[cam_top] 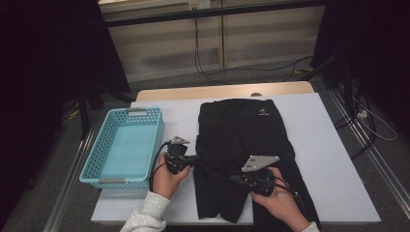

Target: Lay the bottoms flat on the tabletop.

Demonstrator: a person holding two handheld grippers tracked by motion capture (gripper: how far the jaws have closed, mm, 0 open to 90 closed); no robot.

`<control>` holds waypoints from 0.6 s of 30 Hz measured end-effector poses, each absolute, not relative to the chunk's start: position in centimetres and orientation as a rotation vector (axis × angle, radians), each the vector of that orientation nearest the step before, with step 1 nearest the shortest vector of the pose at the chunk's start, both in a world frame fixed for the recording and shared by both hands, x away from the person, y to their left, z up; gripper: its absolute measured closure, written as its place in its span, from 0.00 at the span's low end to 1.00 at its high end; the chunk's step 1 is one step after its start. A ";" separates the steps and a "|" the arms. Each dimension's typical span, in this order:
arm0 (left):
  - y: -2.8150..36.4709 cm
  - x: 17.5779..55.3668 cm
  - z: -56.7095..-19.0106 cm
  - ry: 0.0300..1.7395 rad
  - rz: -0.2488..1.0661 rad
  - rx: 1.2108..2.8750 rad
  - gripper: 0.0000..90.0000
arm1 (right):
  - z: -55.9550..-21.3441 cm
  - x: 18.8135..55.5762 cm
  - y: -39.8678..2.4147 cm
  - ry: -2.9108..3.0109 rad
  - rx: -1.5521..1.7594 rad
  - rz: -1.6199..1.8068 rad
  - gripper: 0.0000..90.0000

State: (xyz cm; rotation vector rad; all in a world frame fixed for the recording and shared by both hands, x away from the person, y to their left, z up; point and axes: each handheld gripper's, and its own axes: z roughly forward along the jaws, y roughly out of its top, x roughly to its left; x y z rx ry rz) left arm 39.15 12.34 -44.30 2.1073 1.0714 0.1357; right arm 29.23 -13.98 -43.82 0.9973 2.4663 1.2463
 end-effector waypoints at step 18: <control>13.5 38.3 -44.4 1.105 0.158 2.081 0.50 | -44.8 29.4 -17.2 2.442 1.116 1.188 1.00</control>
